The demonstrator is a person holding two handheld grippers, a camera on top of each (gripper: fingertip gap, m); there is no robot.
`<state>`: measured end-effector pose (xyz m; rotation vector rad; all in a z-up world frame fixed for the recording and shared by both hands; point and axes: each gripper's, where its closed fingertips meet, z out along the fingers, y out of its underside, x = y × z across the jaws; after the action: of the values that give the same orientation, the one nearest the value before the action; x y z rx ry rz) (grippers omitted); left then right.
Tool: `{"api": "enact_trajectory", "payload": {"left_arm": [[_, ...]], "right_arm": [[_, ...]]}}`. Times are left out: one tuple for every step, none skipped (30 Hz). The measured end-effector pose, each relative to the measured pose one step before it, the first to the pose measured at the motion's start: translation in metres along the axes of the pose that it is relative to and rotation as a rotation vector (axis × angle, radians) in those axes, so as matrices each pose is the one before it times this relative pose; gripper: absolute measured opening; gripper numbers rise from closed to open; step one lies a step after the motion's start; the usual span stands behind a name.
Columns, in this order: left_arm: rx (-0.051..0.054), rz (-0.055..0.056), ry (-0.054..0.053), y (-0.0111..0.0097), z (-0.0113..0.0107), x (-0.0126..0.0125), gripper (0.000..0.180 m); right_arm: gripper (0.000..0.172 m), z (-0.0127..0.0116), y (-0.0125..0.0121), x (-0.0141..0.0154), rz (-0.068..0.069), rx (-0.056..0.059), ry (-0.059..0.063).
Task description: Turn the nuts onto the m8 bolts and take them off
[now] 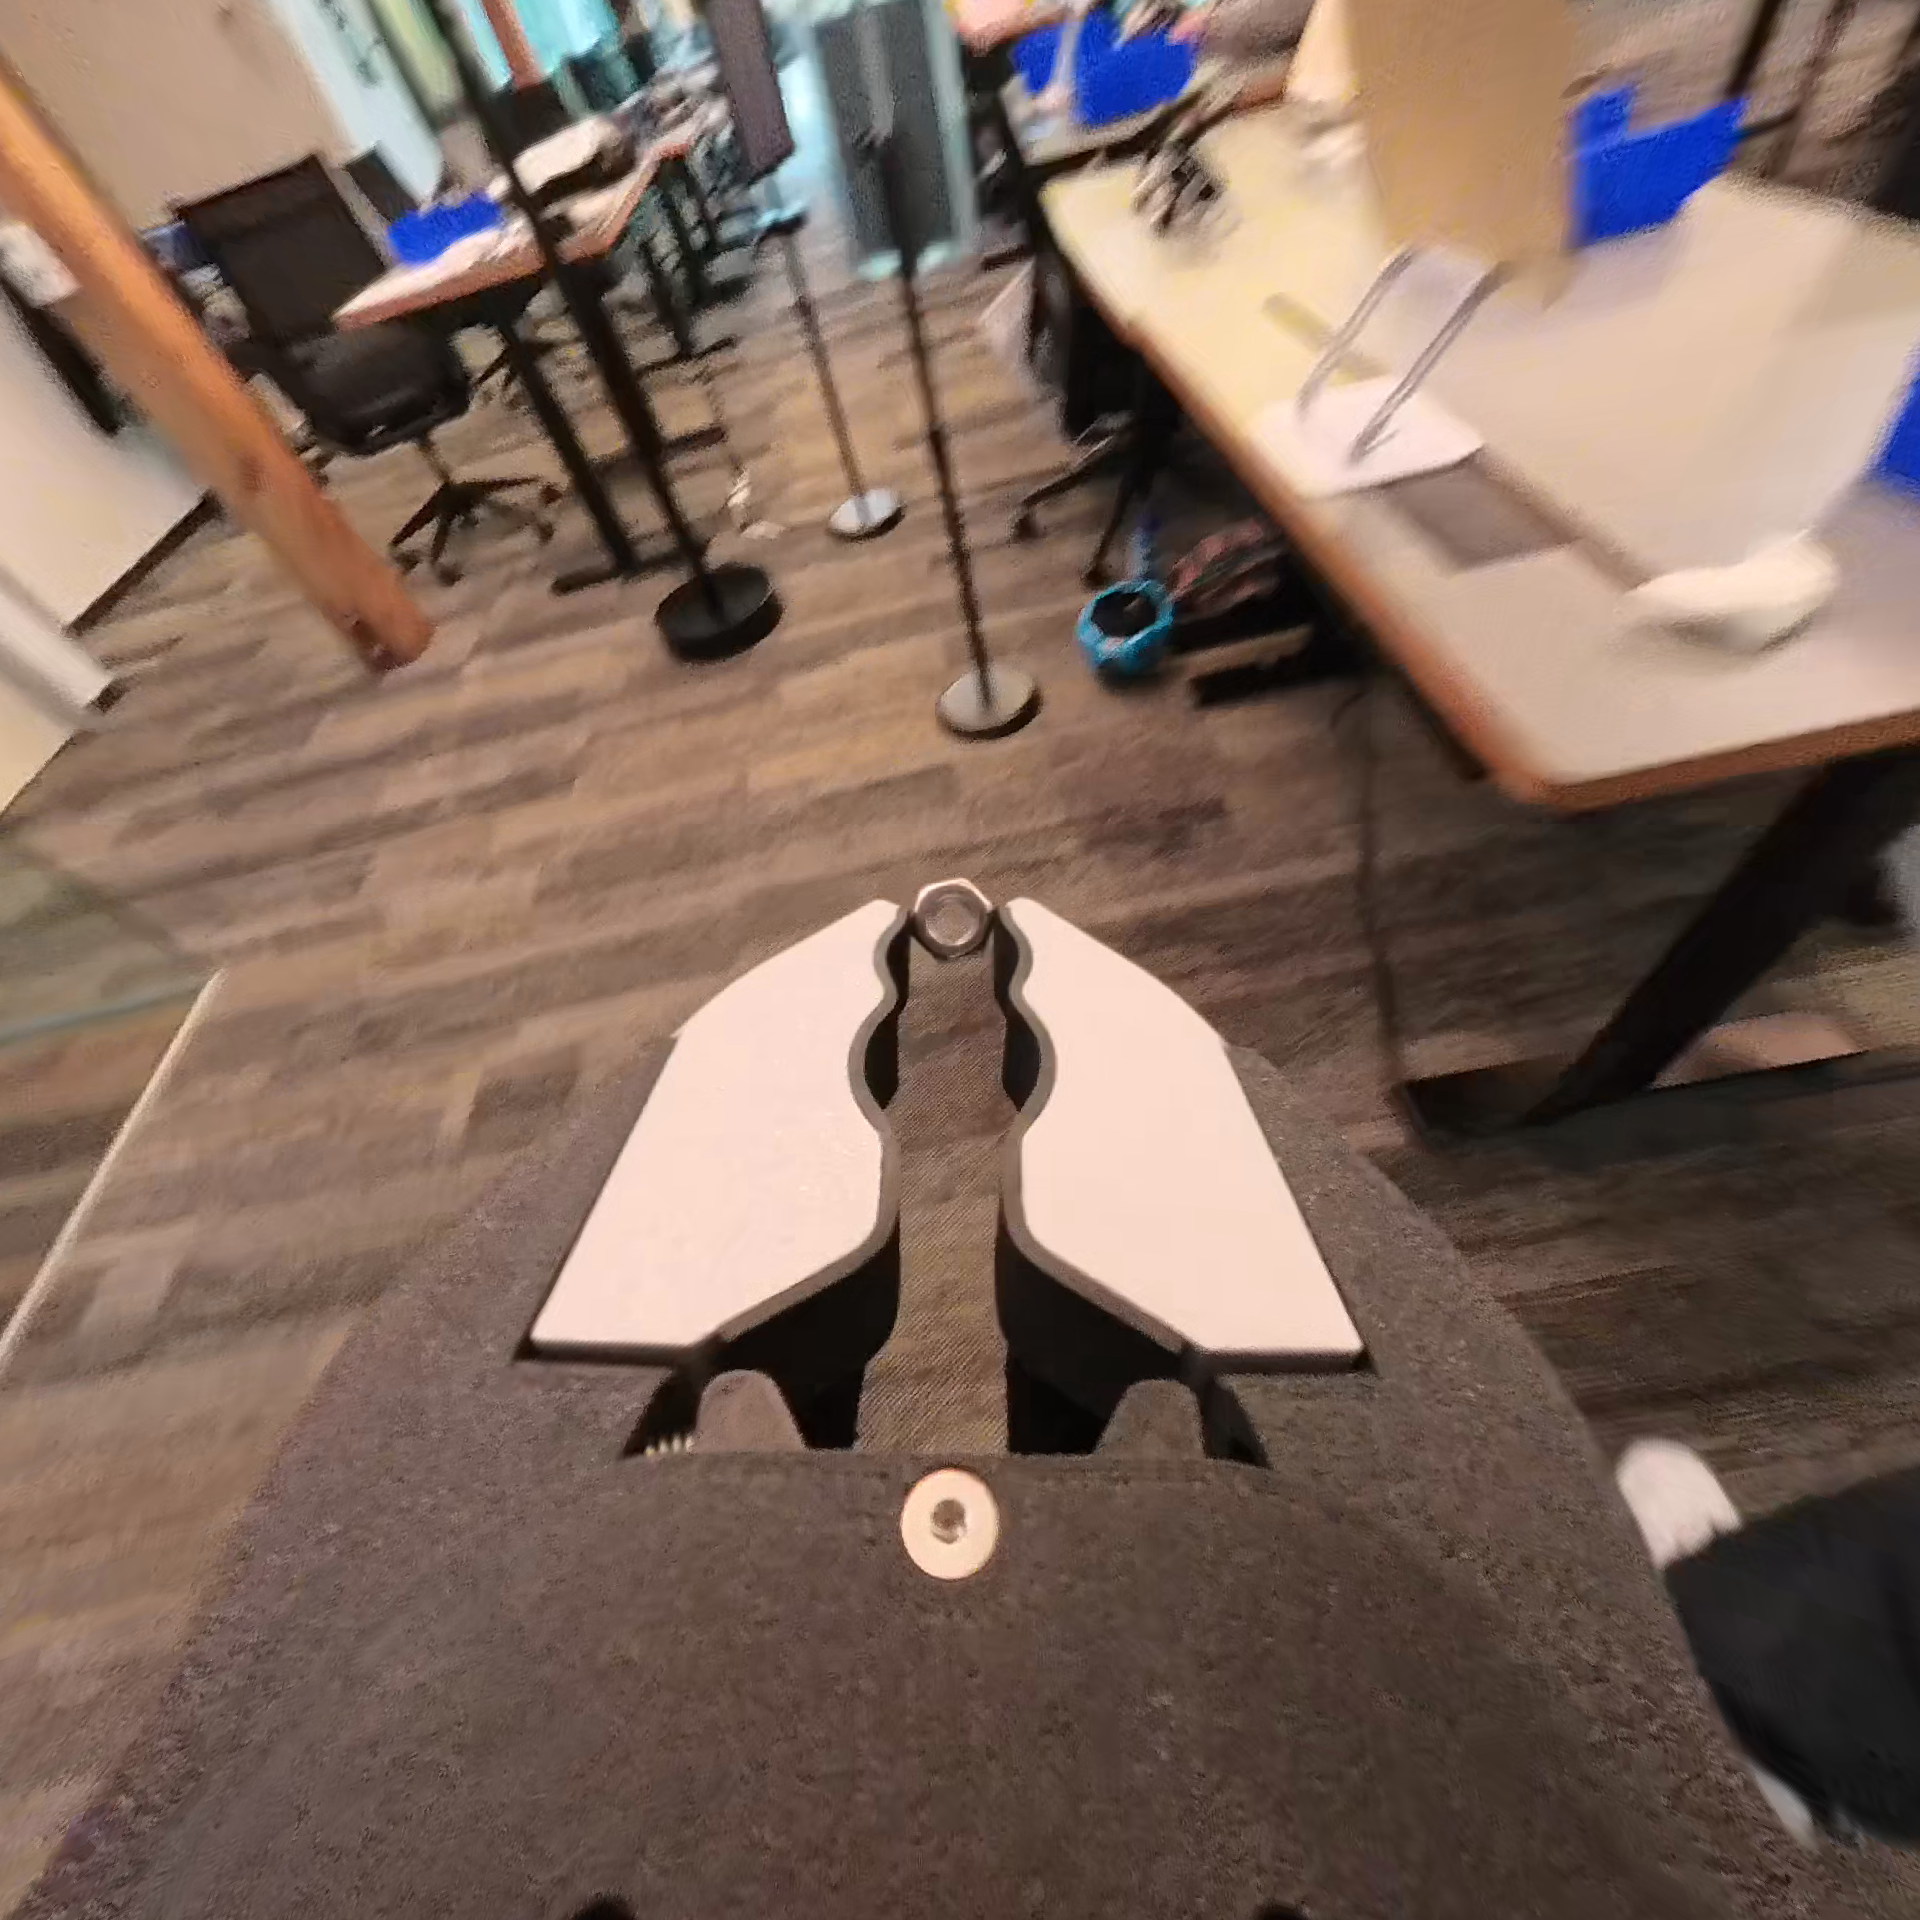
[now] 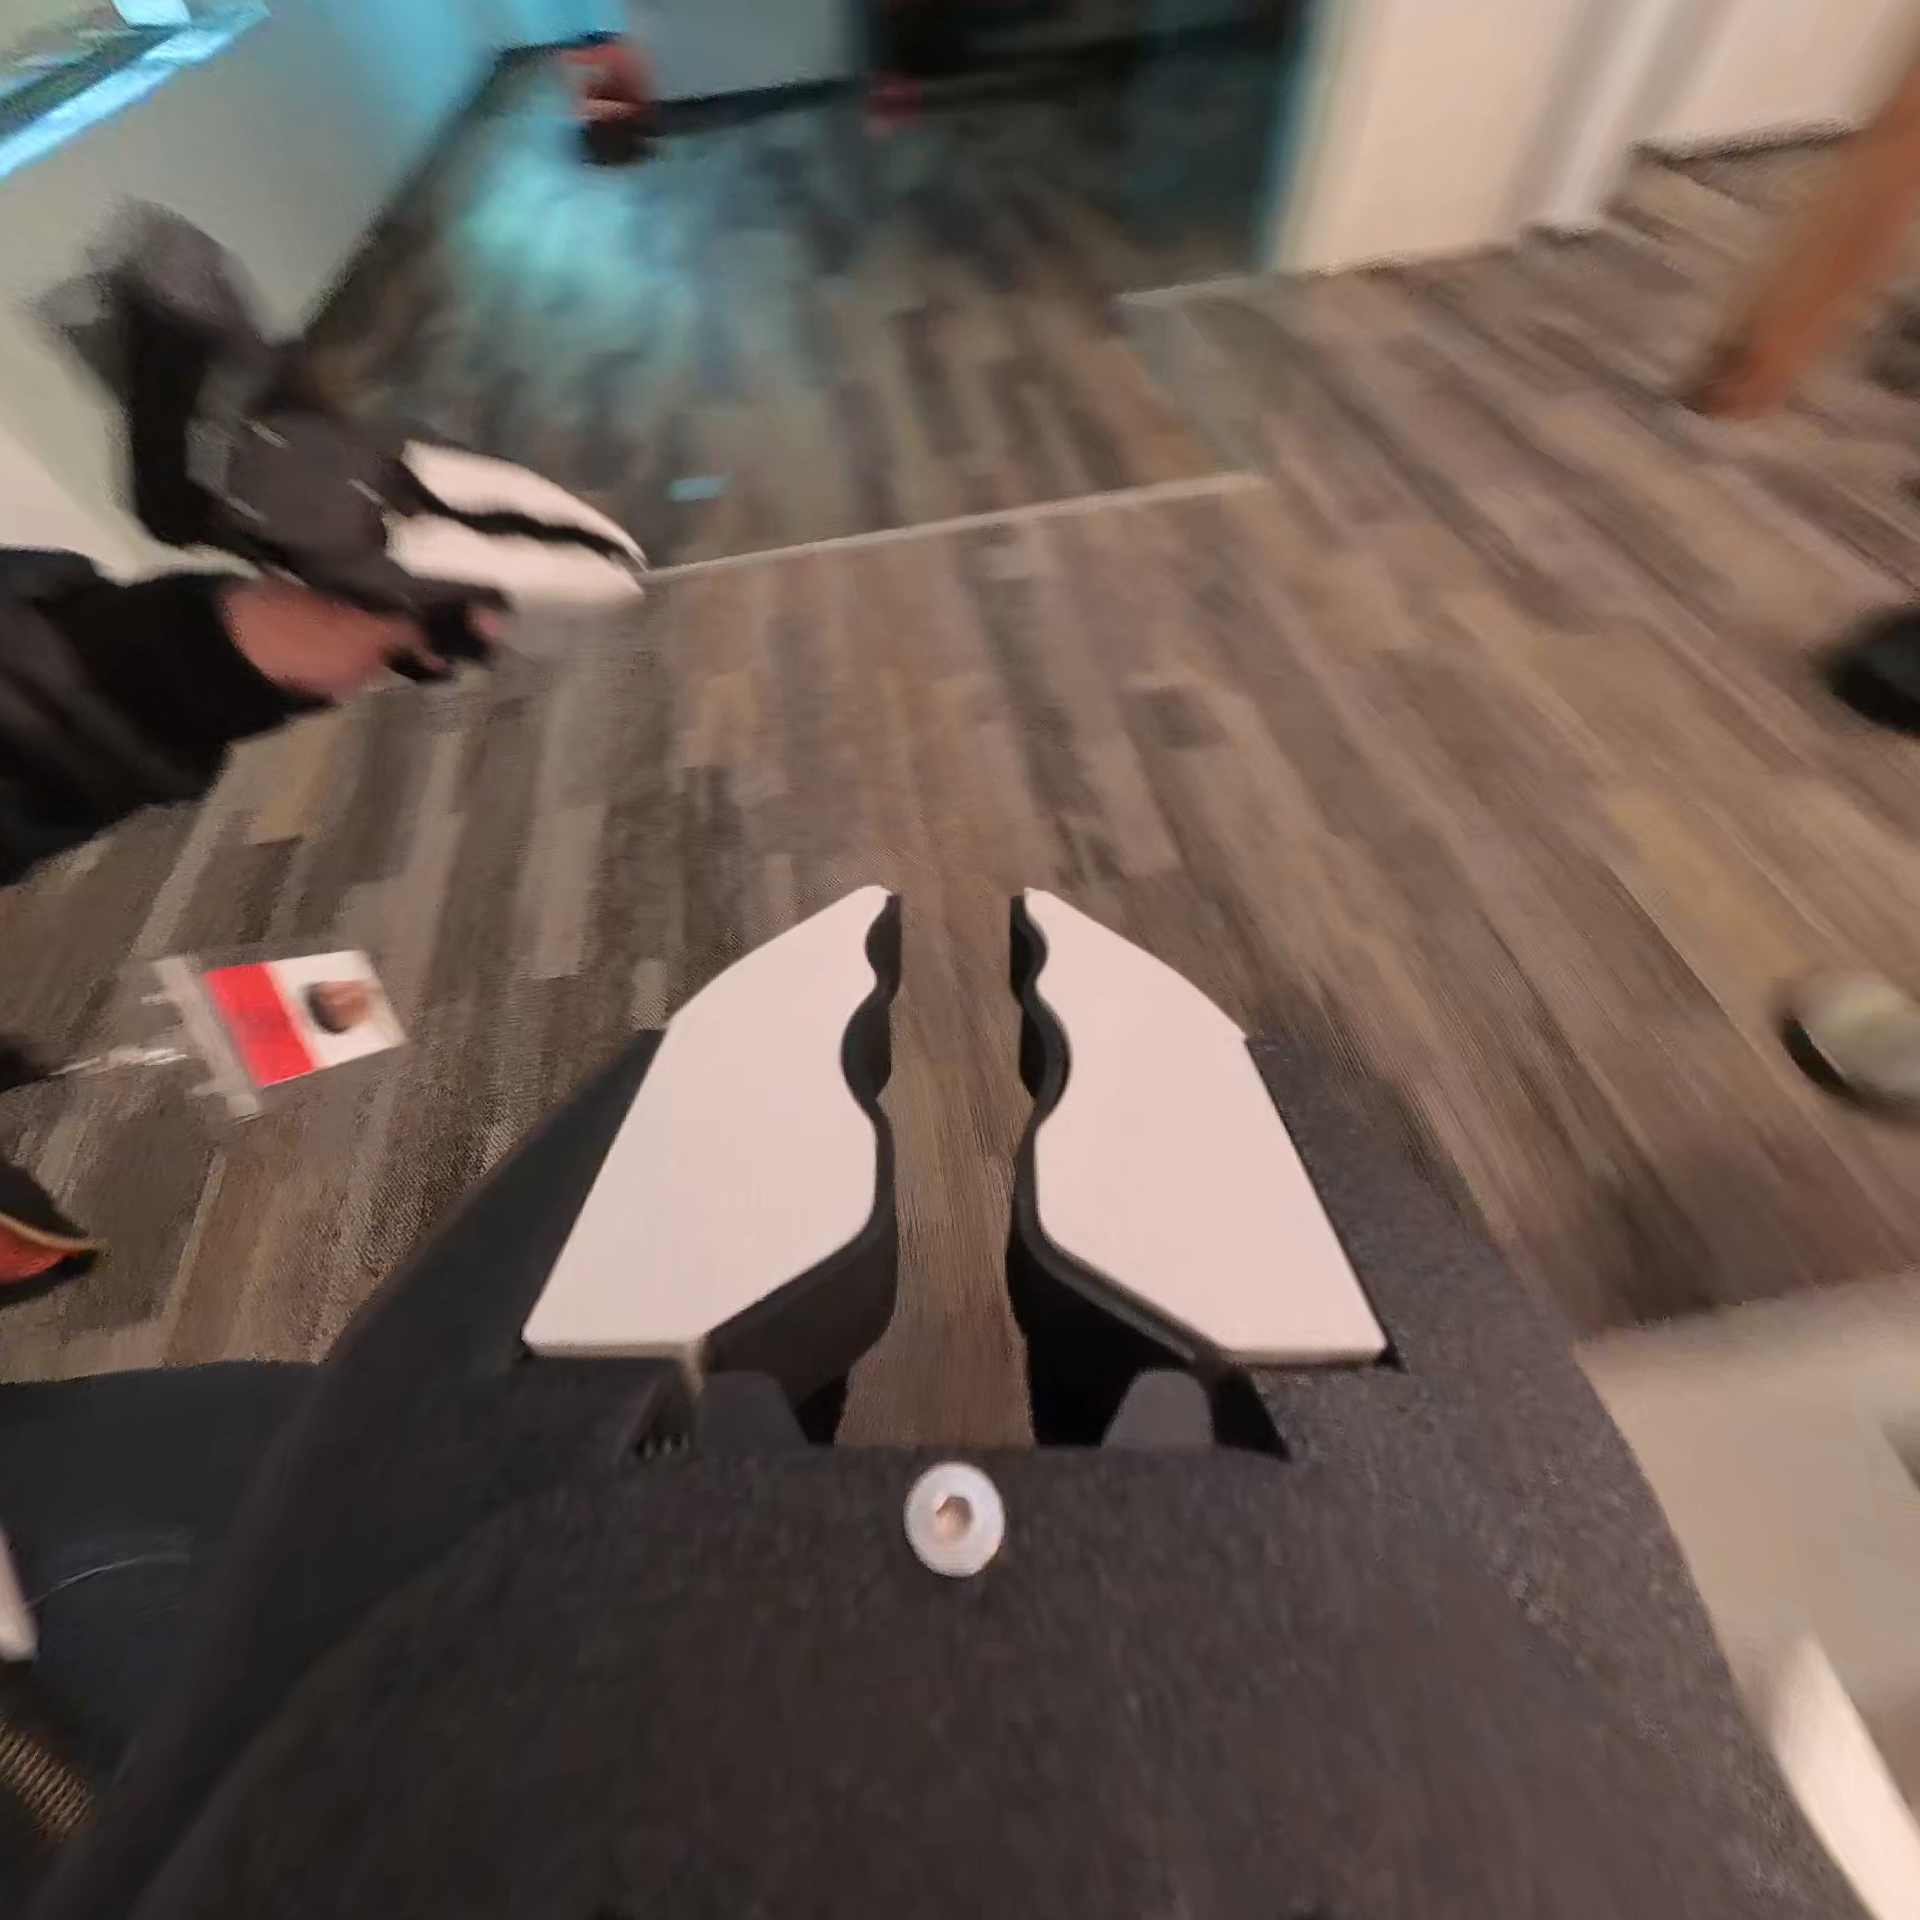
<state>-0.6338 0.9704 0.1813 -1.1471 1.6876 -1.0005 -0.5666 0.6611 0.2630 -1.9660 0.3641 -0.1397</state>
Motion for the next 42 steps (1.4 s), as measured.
{"api": "enact_trajectory", "payload": {"left_arm": [[0.0269, -0.0055, 0.044, -0.03175, -0.00214, 0.02912, 0.015], [0.0258, -0.0058, 0.0503, -0.03005, 0.00074, 0.03303, 0.015], [0.0218, 0.0064, 0.0542, -0.02784, 0.00398, 0.03622, 0.015], [0.019, 0.0195, 0.0391, -0.02567, 0.00719, 0.03612, 0.015], [0.0168, 0.0342, 0.0368, -0.02398, 0.00966, 0.0369, 0.015], [0.0184, 0.0354, 0.0276, -0.023, 0.01189, 0.03602, 0.015], [0.0166, 0.0182, 0.0231, -0.02167, 0.01368, 0.03544, 0.015], [0.0154, 0.0034, 0.0294, -0.02028, 0.0151, 0.03689, 0.015], [0.0091, -0.0019, 0.0257, -0.01758, 0.01641, 0.03677, 0.015], [0.0045, 0.0085, 0.0181, -0.01525, 0.01724, 0.03574, 0.015], [0.0094, 0.0144, 0.0043, -0.01409, 0.01773, 0.03309, 0.015], [0.0066, 0.0124, 0.0093, -0.01257, 0.01828, 0.03186, 0.015], [0.0008, 0.0096, 0.0146, -0.01078, 0.019, 0.0299, 0.015], [-0.002, -0.0026, 0.0169, -0.00919, 0.01992, 0.0271, 0.015], [-0.0041, -0.0192, 0.0183, -0.00781, 0.02052, 0.02418, 0.015], [-0.0117, -0.028, 0.0266, -0.00569, 0.02086, 0.02207, 0.015], [-0.0099, -0.0209, 0.027, -0.00482, 0.02069, 0.01917, 0.015], [-0.0078, -0.0051, 0.0037, -0.0041, 0.02065, 0.01281, 0.015], [-0.0033, 0.0051, -0.0056, -0.00415, 0.02033, 0.00917, 0.015], [-0.0032, 0.0048, -0.0053, -0.0039, 0.02055, 0.00712, 0.015], [0.0003, -0.0017, -0.0029, -0.00411, 0.02081, 0.0058, 0.015], [0.0089, -0.0064, 0.0062, -0.00499, 0.02079, 0.00583, 0.015], [0.0093, -0.004, 0.0045, -0.00521, 0.02076, 0.00463, 0.015], [0.0078, 0.0005, -0.009, -0.00535, 0.02058, 0.00211, 0.015], [0.0034, 0.0026, -0.0141, -0.00537, 0.01998, 0.00142, 0.015], [-0.0127, -0.0046, -0.0112, -0.00418, 0.01939, 0.00233, 0.015], [-0.0203, -0.0159, -0.007, -0.00481, 0.01777, 0.00365, 0.015], [-0.0073, -0.0175, -0.0095, -0.00739, 0.01576, 0.00433, 0.015], [0.004, -0.0144, -0.0119, -0.00863, 0.0142, 0.00474, 0.015], [0.003, -0.0064, -0.0134, -0.00789, 0.01387, 0.00518, 0.015], [-0.0003, 0.003, -0.0236, -0.00655, 0.01394, 0.00427, 0.015], [-0.0001, 0.0053, -0.0336, -0.00582, 0.01364, 0.00366, 0.015], [0.0001, -0.0041, -0.0336, -0.00506, 0.01307, 0.00481, 0.015], [-0.0028, -0.0143, -0.029, -0.00446, 0.01185, 0.00669, 0.015], [0.003, -0.0174, -0.0283, -0.00496, 0.00975, 0.00834, 0.015], [0.0061, -0.0117, -0.0367, -0.00437, 0.00789, 0.00794, 0.015], [0.0004, -0.0022, -0.0517, -0.00306, 0.00636, 0.00611, 0.015], [-0.0084, -0.0056, -0.0577, -0.00147, 0.00448, 0.00543, 0.015], [-0.0155, -0.0187, -0.0424, -0.0008, 0.00294, 0.00703, 0.015], [-0.0128, -0.0309, -0.0298, -0.00152, 0.00169, 0.00778, 0.015], [-0.0069, -0.0315, -0.0228, -0.00249, 0.00075, 0.00799, 0.015], [-0.0063, -0.0226, -0.0235, -0.00264, 0.00041, 0.00706, 0.015]], "right_arm": [[0.021, -0.04211, 0.00782, 0.0026, 0.0222, -0.0036, 0.0542], [0.021, -0.04262, 0.0083, 0.00429, 0.0164, 0.0063, 0.0526], [0.021, -0.043, 0.00919, 0.00678, 0.0121, 0.0084, 0.0527], [0.021, -0.04299, 0.01081, 0.00991, 0.0076, 0.0045, 0.0556], [0.021, -0.04273, 0.01226, 0.01325, 0.0062, 0.0013, 0.0555], [0.021, -0.04167, 0.01345, 0.01601, 0.0096, -0.0013, 0.0504], [0.021, -0.04054, 0.01359, 0.0181, 0.0124, 0.0, 0.0436], [0.021, -0.03895, 0.01216, 0.01949, 0.0127, 0.0084, 0.035], [0.022, -0.03665, 0.01076, 0.02042, 0.0129, 0.0124, 0.0243], [0.021, -0.03397, 0.01019, 0.02185, 0.0102, 0.0053, 0.0174], [0.021, -0.03102, 0.01085, 0.02411, 0.0059, -0.0099, 0.0182], [0.021, -0.02824, 0.01105, 0.02642, 0.0035, -0.0204, 0.0244], [0.021, -0.02457, 0.00884, 0.02745, 0.002, -0.0133, 0.0253], [0.021, -0.02061, 0.00573, 0.02695, 0.0061, 0.0015, 0.0167], [0.021, -0.01641, 0.00313, 0.02571, 0.0158, 0.0092, 0.0055], [0.021, -0.01236, 0.00099, 0.02448, 0.018, 0.0122, -0.0019], [0.021, -0.00897, -0.00048, 0.02369, 0.0116, 0.0153, -0.0018], [0.021, -0.0056, -0.0005, 0.02292, 0.0036, 0.0143, -0.0001], [0.021, -0.00274, 0.00087, 0.02162, -0.0047, 0.0069, -0.0035], [0.021, -0.00044, 0.00338, 0.02078, -0.0103, -0.0029, -0.0039], [0.021, 0.00101, 0.00561, 0.02078, -0.0093, -0.0108, 0.0037], [0.021, 0.00205, 0.00688, 0.01997, -0.0051, -0.0149, 0.0072], [0.021, 0.0025, 0.00672, 0.01751, -0.0039, -0.0151, -0.0006], [0.021, 0.00236, 0.0057, 0.0157, -0.0033, -0.0114, -0.0099], [0.021, 0.00216, 0.00483, 0.01531, -0.0005, -0.0098, -0.0164], [0.021, 0.00163, 0.00501, 0.01545, 0.0019, -0.0164, -0.0218], [0.021, 0.00067, 0.00504, 0.01711, 0.0016, -0.0216, -0.0162], [0.021, -0.00002, 0.00357, 0.01843, -0.0004, -0.0162, -0.0105], [0.021, -0.00057, 0.00202, 0.01782, 0.0, -0.0084, -0.0172], [0.021, -0.00102, 0.00092, 0.01686, -0.002, -0.0031, -0.0249], [0.021, -0.00113, 0.00036, 0.01691, -0.01, -0.001, -0.0249], [0.021, -0.00086, 0.00058, 0.01768, -0.019, -0.0017, -0.0208], [0.021, -0.00015, 0.00118, 0.01764, -0.0245, -0.0047, -0.0221], [0.021, 0.00081, 0.00149, 0.01665, -0.0287, -0.0091, -0.0286], [0.021, 0.00143, 0.00118, 0.0162, -0.0344, -0.0096, -0.0298], [0.021, 0.002, 0.00029, 0.01531, -0.0382, -0.0066, -0.0321], [0.021, 0.0024, -0.00018, 0.0136, -0.0332, -0.0045, -0.0413], [0.021, 0.00255, -0.00082, 0.01269, -0.0204, -0.0024, -0.0464], [0.021, 0.00258, -0.00199, 0.0122, -0.0121, 0.001, -0.046], [0.021, 0.00259, -0.00319, 0.01222, -0.0099, 0.0036, -0.0412], [0.021, 0.00295, -0.00467, 0.01279, -0.0051, 0.006, -0.0334], [0.021, 0.00331, -0.00656, 0.01214, -0.0039, 0.0109, -0.0311]]}}
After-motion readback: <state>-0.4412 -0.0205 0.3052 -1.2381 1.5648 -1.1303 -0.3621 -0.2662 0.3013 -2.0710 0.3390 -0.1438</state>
